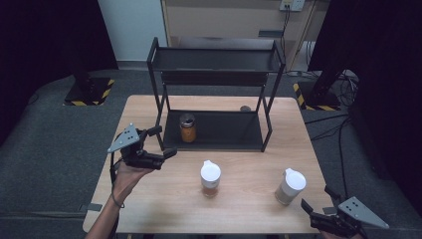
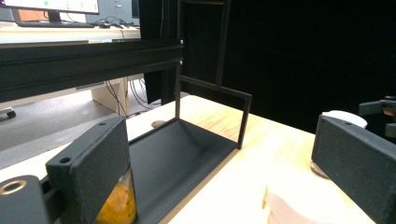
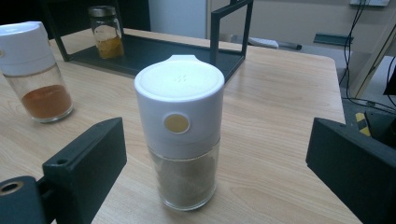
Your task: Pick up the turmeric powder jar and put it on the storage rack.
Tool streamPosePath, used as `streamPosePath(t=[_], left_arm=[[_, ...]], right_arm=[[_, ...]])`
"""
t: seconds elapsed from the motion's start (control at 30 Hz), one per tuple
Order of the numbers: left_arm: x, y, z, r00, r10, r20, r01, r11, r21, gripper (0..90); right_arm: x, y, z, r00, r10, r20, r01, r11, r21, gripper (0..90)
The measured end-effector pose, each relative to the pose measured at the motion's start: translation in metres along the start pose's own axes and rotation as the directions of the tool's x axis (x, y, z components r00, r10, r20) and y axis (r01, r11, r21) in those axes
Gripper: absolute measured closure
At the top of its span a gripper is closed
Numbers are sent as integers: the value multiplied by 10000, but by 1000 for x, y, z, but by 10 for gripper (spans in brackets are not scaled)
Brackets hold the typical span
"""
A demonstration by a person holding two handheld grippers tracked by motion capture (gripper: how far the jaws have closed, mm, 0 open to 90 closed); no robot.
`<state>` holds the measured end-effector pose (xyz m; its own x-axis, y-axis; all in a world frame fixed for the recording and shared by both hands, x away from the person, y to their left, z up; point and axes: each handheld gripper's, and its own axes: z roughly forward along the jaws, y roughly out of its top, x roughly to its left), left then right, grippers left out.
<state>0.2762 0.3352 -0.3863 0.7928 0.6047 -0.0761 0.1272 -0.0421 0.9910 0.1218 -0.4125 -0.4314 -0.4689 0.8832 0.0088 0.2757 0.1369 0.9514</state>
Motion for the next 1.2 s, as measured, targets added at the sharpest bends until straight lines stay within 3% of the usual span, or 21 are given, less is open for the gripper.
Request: streamPosePath(t=[0.13, 0.37, 0.67, 0.9, 1.2], left_arm=[[-2, -9, -12, 9999, -34, 95, 35, 10000, -70, 36], [-7, -24, -27, 9999, -134, -83, 134, 9999, -50, 36], [-16, -48, -49, 9967, -361, -723, 362, 9993, -3, 36], [-19, -67, -71, 9948, -438, -921, 426, 9990, -148, 36], [-24, -87, -90, 9869, -708, -1449, 721, 9974, 34, 38]], right_arm=[[0, 0, 0, 10000, -11, 2, 11, 10000, -4, 52], [0, 0, 0, 10000, 0, 23, 0, 10000, 11, 52], [1, 0, 0, 10000, -2, 38, 2, 10000, -4, 52], [1, 0, 0, 10000, -3, 40, 3, 10000, -8, 52], [1, 0, 0, 10000, -38, 35, 38, 10000, 2, 52]])
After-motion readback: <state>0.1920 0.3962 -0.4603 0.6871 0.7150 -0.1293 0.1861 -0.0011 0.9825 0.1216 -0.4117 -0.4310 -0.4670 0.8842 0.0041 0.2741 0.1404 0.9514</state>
